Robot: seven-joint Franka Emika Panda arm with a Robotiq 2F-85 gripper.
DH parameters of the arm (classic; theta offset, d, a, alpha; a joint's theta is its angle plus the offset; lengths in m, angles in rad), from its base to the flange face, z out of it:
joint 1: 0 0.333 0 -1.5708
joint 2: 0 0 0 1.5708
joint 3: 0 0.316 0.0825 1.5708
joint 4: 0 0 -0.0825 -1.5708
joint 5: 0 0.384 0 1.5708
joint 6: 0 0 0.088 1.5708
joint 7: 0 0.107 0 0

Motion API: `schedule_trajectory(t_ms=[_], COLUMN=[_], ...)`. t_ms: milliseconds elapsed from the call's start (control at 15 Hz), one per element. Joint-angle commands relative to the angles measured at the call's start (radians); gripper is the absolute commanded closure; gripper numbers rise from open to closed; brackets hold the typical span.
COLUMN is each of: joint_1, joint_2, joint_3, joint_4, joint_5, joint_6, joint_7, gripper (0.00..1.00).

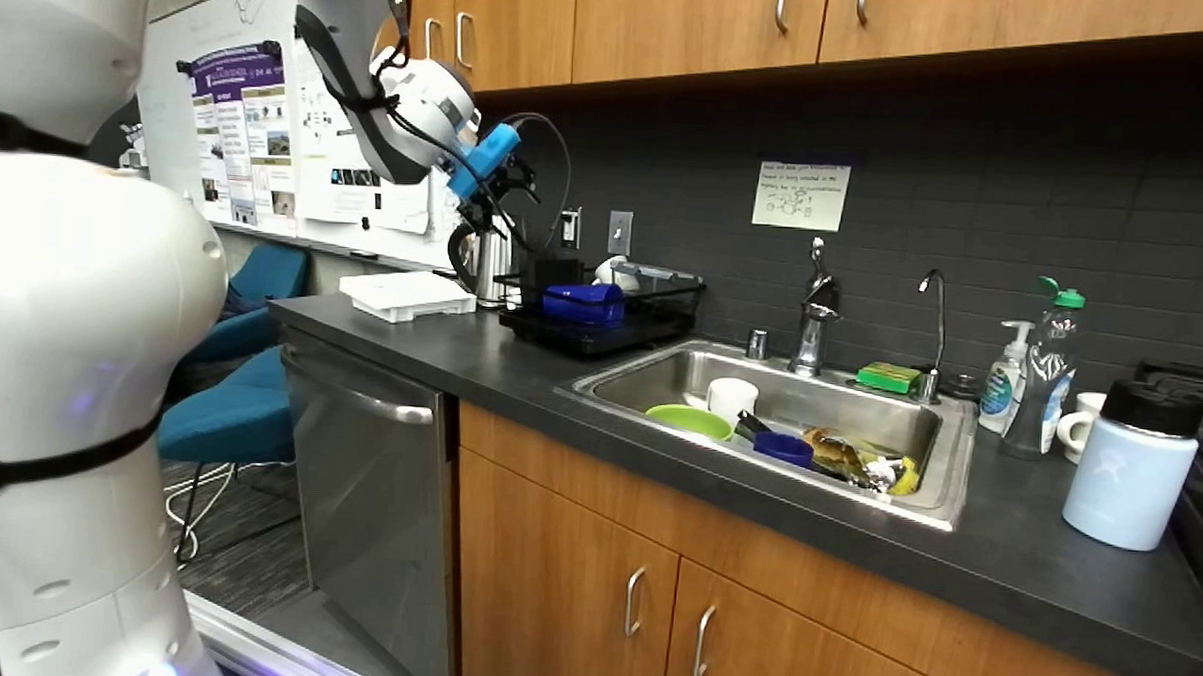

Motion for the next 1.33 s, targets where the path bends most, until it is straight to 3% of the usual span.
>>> schedule_trajectory(t_ms=[0, 333, 733, 1000, 1267], joint_1=[-0.047, -0.092, -0.103, -0.072, -0.054], joint_2=[0.081, 0.126, 0.144, 0.169, 0.219], joint_3=[-0.005, 0.010, 0.027, 0.007, -0.010], joint_4=[0.105, 0.184, 0.254, 0.319, 0.386], joint_5=[0.108, 0.358, 0.573, 0.628, 0.613], joint_6=[0.030, -0.024, -0.121, -0.275, -0.375], joint_7=[-0.219, -0.566, -0.920, -1.059, -1.095], gripper=[0.00, 0.00, 0.00, 0.00, 0.00])
